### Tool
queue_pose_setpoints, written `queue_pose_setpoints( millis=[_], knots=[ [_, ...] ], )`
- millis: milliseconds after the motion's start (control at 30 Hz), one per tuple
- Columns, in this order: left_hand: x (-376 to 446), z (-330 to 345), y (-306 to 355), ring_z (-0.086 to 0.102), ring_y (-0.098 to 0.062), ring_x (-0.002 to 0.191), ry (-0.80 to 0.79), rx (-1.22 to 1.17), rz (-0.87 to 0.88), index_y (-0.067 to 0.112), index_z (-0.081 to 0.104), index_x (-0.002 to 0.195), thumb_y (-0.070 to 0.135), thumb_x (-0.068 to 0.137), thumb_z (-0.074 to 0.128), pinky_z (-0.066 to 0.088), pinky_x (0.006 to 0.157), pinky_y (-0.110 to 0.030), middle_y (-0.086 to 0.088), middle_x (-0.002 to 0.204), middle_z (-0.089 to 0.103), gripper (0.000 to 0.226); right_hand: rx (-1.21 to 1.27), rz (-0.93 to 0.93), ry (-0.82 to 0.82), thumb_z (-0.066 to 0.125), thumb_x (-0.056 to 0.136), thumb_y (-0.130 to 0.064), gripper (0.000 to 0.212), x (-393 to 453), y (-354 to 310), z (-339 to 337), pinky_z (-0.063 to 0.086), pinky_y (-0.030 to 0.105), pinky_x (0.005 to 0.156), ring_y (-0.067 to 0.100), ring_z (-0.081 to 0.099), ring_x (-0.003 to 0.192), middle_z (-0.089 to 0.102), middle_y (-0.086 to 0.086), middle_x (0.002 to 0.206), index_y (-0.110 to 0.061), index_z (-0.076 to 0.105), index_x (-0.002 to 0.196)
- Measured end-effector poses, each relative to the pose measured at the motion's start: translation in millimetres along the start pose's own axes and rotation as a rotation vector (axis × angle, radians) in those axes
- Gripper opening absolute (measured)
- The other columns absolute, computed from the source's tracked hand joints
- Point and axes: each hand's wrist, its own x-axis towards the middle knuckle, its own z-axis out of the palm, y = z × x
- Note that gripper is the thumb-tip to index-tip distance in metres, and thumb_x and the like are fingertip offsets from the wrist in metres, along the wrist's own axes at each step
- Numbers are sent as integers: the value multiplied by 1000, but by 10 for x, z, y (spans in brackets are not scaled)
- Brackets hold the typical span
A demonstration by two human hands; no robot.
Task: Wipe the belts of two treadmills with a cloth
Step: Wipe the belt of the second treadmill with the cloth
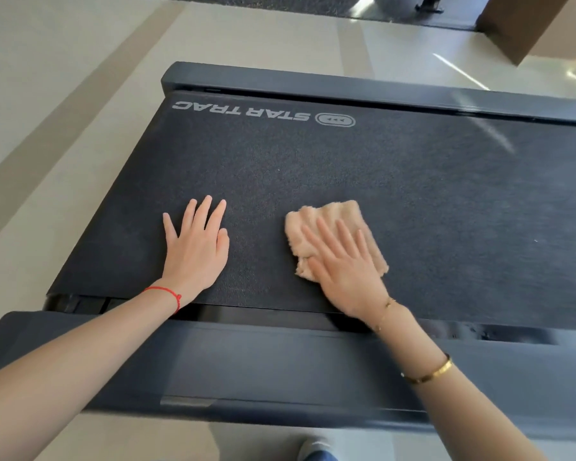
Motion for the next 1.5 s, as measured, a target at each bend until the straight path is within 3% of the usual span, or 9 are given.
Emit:
queue_pose_setpoints(
  millis=[67, 167, 400, 600, 800, 1067, 1233, 1333, 1500],
  knots=[
    [1, -3, 54, 7, -24, 154, -3, -21, 9, 24, 19, 159, 33, 105, 30, 6, 119, -65, -4, 166, 16, 56, -11, -119, -27, 21, 105, -44, 53, -184, -93, 39, -14, 43, 121, 21, -14, 151, -8, -18, 163, -41, 4, 155],
    [-3, -1, 187, 4, -24, 155, -19, -67, 30, 25, 18, 159, 35, 105, 31, 3, 119, -65, -3, 167, 14, 57, 5, -120, -9, 18, 104, -48, 52, -394, 32, 13, -14, 38, 121, 14, -15, 151, -7, -22, 161, -45, 4, 154],
    [3, 54, 323, 2, -23, 155, -17, -85, 59, 27, 19, 159, 36, 105, 32, 1, 119, -64, -1, 167, 13, 57, 21, 265, 85, 28, 105, -43, 52, -549, 927, -185, -8, 39, 122, 21, -5, 153, -1, -19, 162, -46, 7, 152],
    [-18, 75, 360, 4, -23, 155, 11, -64, 49, 27, 18, 159, 36, 104, 30, 2, 121, -62, -1, 167, 14, 57, 28, 417, 103, 20, 105, -45, 53, 188, 1114, -239, -10, 48, 120, 28, -5, 152, -3, -11, 165, -40, 5, 156],
    [-10, 65, 352, 3, -21, 155, 7, -53, 44, 27, 17, 159, 38, 104, 27, 3, 122, -60, 0, 167, 13, 57, 11, 157, 42, 18, 105, -46, 54, 793, 448, -136, -14, 47, 119, 28, -10, 152, -5, -8, 165, -38, 3, 157],
    [-90, 33, 275, 5, -22, 154, 10, -87, 23, 23, 21, 159, 34, 105, 31, 5, 122, -59, -1, 166, 16, 56, 22, -100, 70, 24, 105, -44, 54, 364, 43, 52, -14, 40, 119, 21, -7, 152, 0, -14, 164, -37, 8, 156],
    [-125, 33, 269, 5, -21, 154, 20, -76, 26, 23, 20, 159, 35, 105, 32, 6, 122, -58, -1, 166, 15, 56, 408, -95, 234, 38, 103, -42, 57, 231, 113, -124, 1, 36, 124, 12, 2, 152, 14, -8, 163, -25, 23, 156],
    [-124, 40, 282, 5, -22, 155, 21, -69, 21, 24, 19, 159, 36, 105, 30, 6, 123, -57, -1, 166, 15, 57, 300, 85, 342, 46, 99, -46, 63, 257, 232, -190, 3, 40, 124, 21, 9, 152, 20, 1, 163, -19, 29, 154],
    [-131, 45, 294, 7, -22, 155, 28, -61, 21, 23, 20, 159, 35, 105, 31, 7, 122, -58, -2, 166, 17, 57, 184, 167, 245, 61, 86, -59, 86, 279, 238, -158, 25, 38, 113, 27, 33, 136, 41, 3, 149, -15, 29, 152]
  ],
)
